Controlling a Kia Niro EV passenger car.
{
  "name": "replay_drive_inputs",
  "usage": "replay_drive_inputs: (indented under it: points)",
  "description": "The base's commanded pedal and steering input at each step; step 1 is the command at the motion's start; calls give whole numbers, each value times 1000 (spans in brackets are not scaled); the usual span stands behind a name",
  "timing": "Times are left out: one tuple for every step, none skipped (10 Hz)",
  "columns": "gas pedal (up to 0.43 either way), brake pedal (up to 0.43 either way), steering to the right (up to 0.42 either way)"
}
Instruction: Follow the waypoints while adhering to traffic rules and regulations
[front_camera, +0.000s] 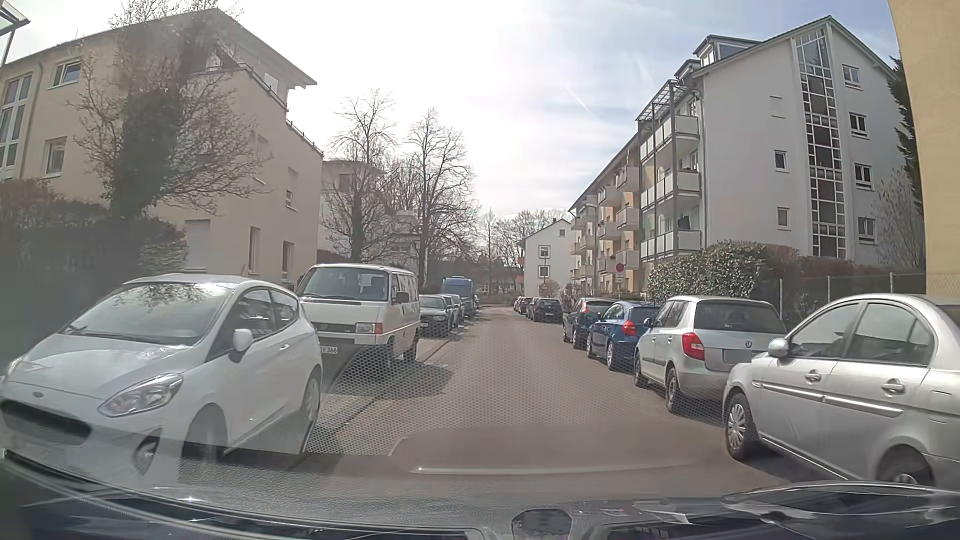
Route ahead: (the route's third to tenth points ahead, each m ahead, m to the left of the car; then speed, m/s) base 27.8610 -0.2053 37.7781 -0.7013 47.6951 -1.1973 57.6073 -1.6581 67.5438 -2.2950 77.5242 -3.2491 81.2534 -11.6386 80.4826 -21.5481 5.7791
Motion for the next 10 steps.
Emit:
replay_drive_inputs:
  points:
    - [79, 0, 4]
    - [67, 0, 7]
    - [67, 0, 10]
    - [87, 0, 17]
    - [79, 0, 19]
    - [79, 0, 19]
    - [79, 0, 19]
    - [79, 0, 19]
    - [79, 0, 19]
    - [79, 0, 18]
